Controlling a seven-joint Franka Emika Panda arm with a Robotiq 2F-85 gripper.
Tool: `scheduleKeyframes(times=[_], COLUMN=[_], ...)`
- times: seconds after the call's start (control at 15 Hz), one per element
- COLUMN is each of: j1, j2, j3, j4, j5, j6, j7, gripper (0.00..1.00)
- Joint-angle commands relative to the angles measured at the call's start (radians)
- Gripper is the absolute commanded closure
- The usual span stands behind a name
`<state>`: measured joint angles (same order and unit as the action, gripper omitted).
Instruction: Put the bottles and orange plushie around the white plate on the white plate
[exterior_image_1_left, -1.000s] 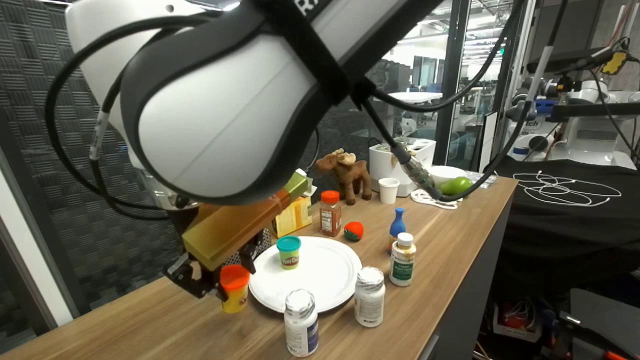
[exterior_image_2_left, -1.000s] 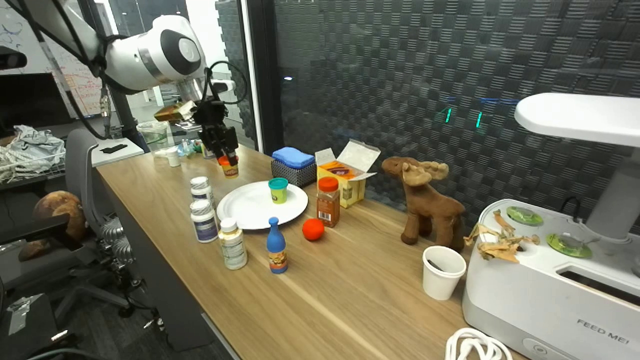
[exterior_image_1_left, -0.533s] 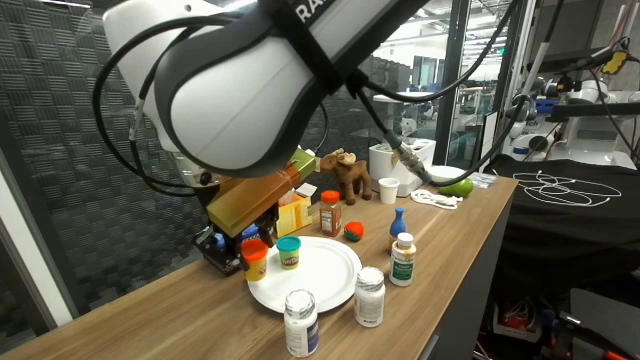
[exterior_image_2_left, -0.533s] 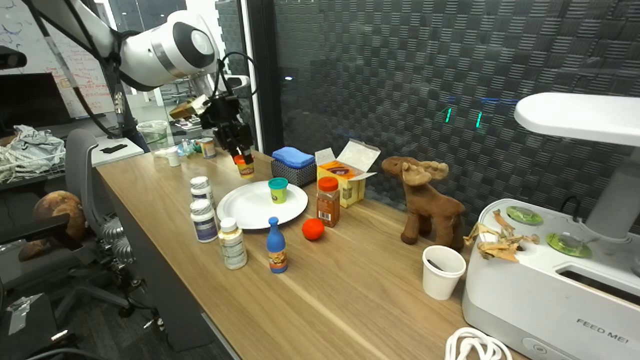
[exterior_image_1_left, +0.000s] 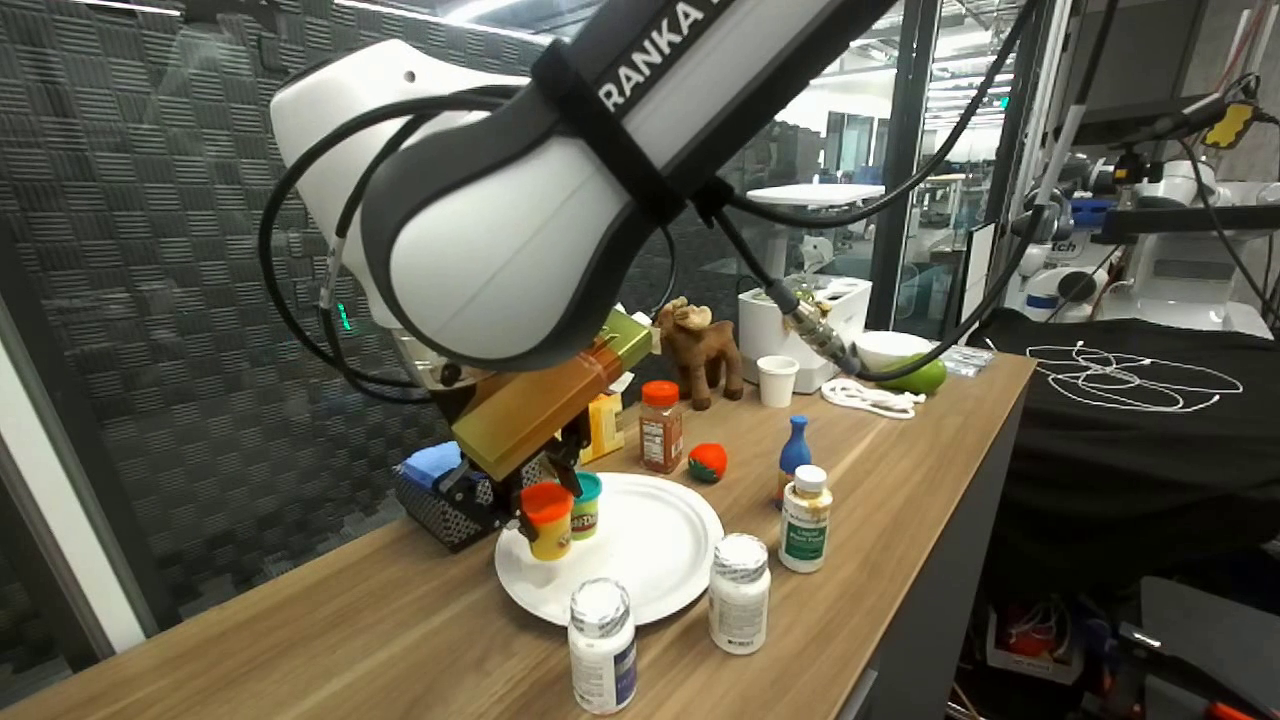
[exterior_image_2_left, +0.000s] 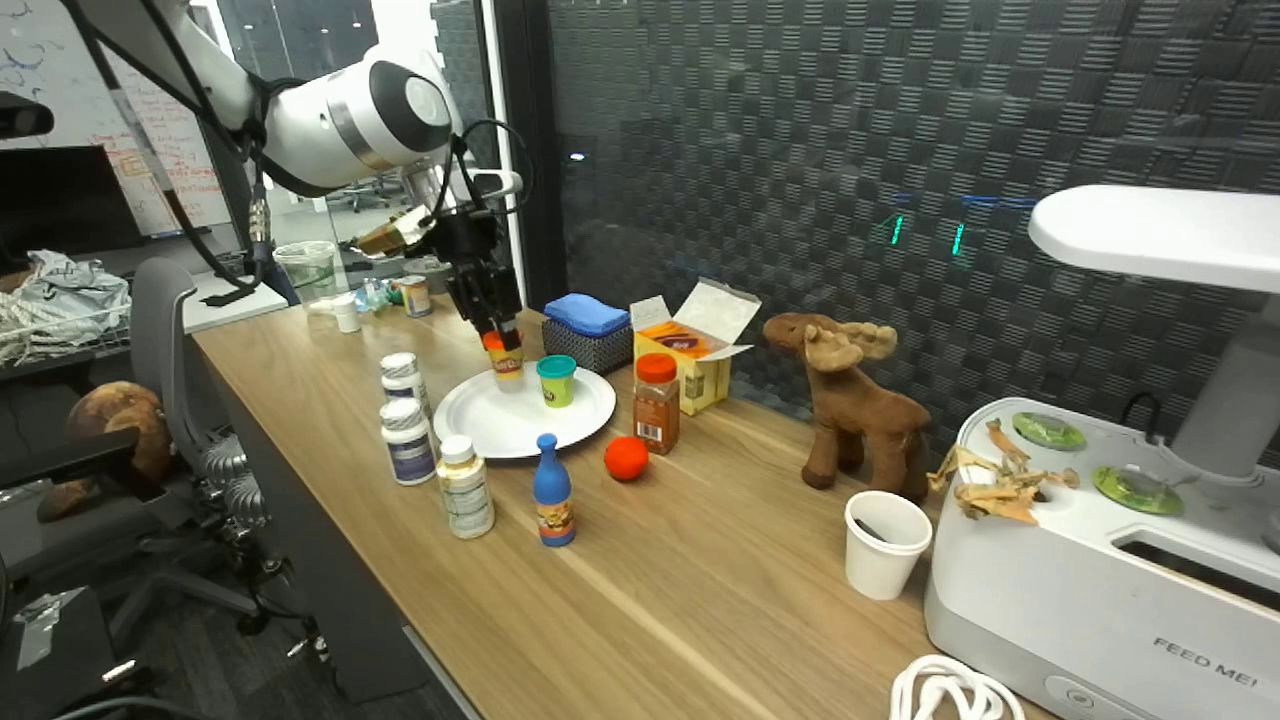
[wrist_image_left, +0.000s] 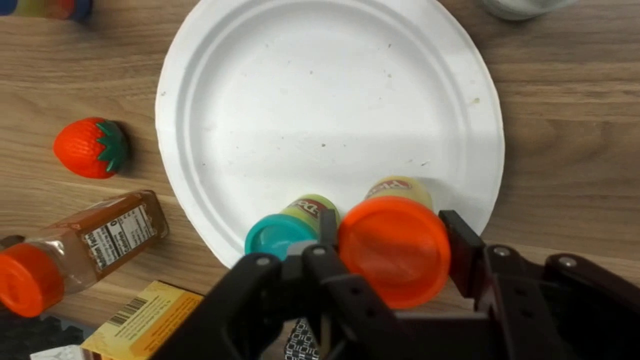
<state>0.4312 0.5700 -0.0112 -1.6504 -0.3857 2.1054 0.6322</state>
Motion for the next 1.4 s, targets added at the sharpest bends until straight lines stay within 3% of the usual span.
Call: scheduleKeyframes(times=[0.0, 0.53, 0.6, 0.67, 0.73, 0.93, 1.33], j1=[-0.012, -0.021, -0.020, -0.020, -0.019, -0.002, 0.010], j2=[0.034, 0.082, 0.083, 0.081, 0.075, 0.038, -0.095], j3=[-0.003, -0.001, 0.000, 0.002, 0.004, 0.006, 0.048], j4=[0.048, 0.087, 0.087, 0.085, 0.079, 0.056, -0.083], j5=[-0.008, 0.004, 0.004, 0.007, 0.008, 0.002, 0.021], j6=[-0.021, -0.018, -0.018, -0.019, -0.014, -0.039, 0.063], j7=[0.019, 0.009, 0.009, 0.003, 0.007, 0.025, 0.090], gripper=[0.72, 0.72, 0.68, 0.22, 0.22, 0.01, 0.00])
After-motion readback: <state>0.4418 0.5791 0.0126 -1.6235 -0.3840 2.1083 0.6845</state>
